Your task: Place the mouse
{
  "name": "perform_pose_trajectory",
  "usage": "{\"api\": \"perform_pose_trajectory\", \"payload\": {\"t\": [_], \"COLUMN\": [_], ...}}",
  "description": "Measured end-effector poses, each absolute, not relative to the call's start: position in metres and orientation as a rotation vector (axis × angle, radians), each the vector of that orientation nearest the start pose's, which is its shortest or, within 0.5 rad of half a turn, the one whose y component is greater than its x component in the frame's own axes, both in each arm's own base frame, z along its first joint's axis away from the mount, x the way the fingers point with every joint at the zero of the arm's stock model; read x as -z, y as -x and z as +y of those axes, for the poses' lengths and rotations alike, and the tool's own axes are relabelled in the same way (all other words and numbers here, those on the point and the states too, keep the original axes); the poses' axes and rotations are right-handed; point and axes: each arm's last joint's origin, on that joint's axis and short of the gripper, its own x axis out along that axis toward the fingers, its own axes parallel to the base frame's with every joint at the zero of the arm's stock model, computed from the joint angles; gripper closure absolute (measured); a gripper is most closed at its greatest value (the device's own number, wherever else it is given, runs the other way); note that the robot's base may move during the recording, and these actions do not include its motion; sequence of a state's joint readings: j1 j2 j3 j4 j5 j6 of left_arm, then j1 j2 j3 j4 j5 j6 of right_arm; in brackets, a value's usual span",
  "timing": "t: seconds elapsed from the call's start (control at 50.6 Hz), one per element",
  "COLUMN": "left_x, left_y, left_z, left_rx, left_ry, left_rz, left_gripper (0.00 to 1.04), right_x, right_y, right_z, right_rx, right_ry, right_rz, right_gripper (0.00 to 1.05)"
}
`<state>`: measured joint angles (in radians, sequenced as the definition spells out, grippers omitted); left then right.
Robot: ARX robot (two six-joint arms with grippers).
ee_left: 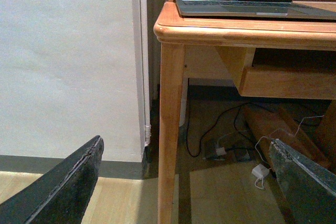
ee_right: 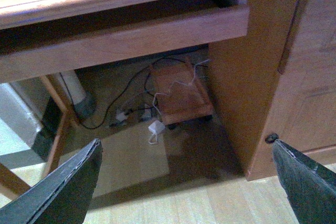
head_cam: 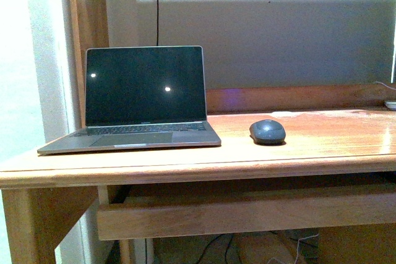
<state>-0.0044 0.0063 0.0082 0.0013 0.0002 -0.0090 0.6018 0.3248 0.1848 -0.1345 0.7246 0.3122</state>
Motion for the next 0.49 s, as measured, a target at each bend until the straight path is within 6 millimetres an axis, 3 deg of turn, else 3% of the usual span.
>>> {"api": "perform_pose_trajectory", "payload": {"t": [0.119,0.218,0.257,0.494], "left_x": [-0.166,-0.166,-0.166,-0.166], "left_y": [-0.098,-0.098,-0.098,-0.098], "left_z": [0.000,0.000,0.000,0.000], "left_rx": [0.005,0.004,0.005,0.004], "left_ry": [0.009,0.009,0.008,0.008], "left_rz": [-0.003,-0.003,-0.004,-0.003], "left_gripper": [0.08,0.08,0.08,0.08], "right_x": [-0.173,-0.162,-0.166,-0.169], "right_y": [-0.098,-0.099,-0.098,-0.097], "right_z": [0.044,0.036,0.031,0.017], "right_rx": [0.173,0.029,-0.001,-0.013], "right_ry": [-0.141,-0.140,-0.105,-0.028], "right_rz": [0.187,0.067,0.027,-0.006], "right_gripper": [0.07,0.23,0.29,0.64]}}
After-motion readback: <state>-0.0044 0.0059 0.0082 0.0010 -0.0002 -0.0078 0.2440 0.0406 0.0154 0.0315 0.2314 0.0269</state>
